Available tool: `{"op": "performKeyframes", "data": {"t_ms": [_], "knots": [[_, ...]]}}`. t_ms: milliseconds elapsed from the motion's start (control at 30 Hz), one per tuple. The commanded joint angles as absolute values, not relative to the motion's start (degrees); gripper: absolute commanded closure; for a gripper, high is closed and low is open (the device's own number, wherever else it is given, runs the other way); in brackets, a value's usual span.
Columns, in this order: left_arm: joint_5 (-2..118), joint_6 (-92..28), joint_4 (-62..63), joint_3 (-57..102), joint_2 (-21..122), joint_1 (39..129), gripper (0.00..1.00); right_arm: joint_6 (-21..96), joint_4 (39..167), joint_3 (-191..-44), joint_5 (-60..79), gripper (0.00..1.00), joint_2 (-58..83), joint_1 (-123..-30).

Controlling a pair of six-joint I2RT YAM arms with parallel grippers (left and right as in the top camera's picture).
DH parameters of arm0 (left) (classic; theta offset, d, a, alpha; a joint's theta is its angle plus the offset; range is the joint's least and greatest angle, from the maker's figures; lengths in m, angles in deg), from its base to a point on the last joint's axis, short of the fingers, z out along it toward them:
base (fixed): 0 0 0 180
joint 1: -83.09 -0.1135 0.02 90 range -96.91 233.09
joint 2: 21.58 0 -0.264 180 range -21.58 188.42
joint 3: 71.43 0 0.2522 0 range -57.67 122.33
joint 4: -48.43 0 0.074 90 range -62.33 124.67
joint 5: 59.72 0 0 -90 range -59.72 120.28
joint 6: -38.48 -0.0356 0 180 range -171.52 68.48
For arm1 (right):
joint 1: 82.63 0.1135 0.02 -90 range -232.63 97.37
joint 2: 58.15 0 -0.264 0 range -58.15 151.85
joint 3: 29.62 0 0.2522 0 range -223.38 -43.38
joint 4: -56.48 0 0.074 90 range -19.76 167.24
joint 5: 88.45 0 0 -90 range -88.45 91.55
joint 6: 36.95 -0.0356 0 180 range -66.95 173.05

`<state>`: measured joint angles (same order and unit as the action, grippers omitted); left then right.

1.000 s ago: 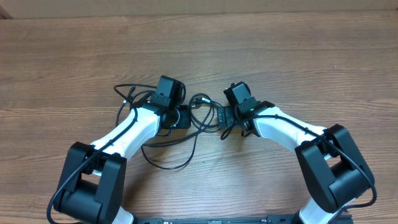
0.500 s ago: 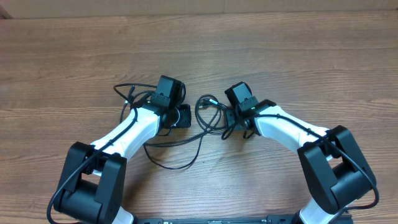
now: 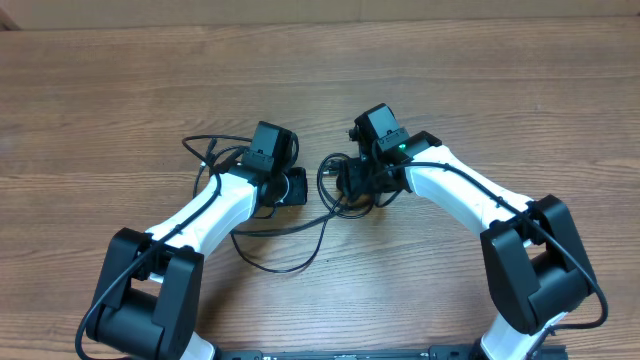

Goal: Untangle cables

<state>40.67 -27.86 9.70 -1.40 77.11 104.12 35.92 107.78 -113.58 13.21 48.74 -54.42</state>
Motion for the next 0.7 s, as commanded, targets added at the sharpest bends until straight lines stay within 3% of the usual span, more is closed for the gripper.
{"op": "performKeyframes", "data": {"t_ms": [0, 100, 167, 200, 367, 667], "knots": [[39.7, -27.4, 10.3, -2.1, 77.7, 104.5, 0.67, 29.0, 107.1, -113.7, 12.8, 0.52, 48.7, -54.5], [39.6, -27.4, 10.5, -2.1, 77.7, 104.5, 0.72, 26.0, 104.8, -112.9, 10.1, 0.7, 48.7, -54.5], [39.6, -27.5, 10.5, -2.1, 77.7, 104.5, 0.76, 23.7, 102.9, -111.8, 10.2, 0.91, 48.7, -54.5], [39.6, -27.5, 10.5, -2.1, 77.7, 104.5, 0.79, 22.1, 102.7, -111.4, 10.2, 0.96, 48.7, -54.5], [39.3, -27.5, 10.2, -2.1, 77.7, 104.5, 0.91, 17.3, 101.9, -109.0, 10.2, 0.93, 48.7, -54.0], [39.2, -27.5, 10.2, -2.1, 77.7, 104.5, 0.91, 12.2, 100.7, -105.8, 10.4, 0.92, 48.7, -49.7]]}}
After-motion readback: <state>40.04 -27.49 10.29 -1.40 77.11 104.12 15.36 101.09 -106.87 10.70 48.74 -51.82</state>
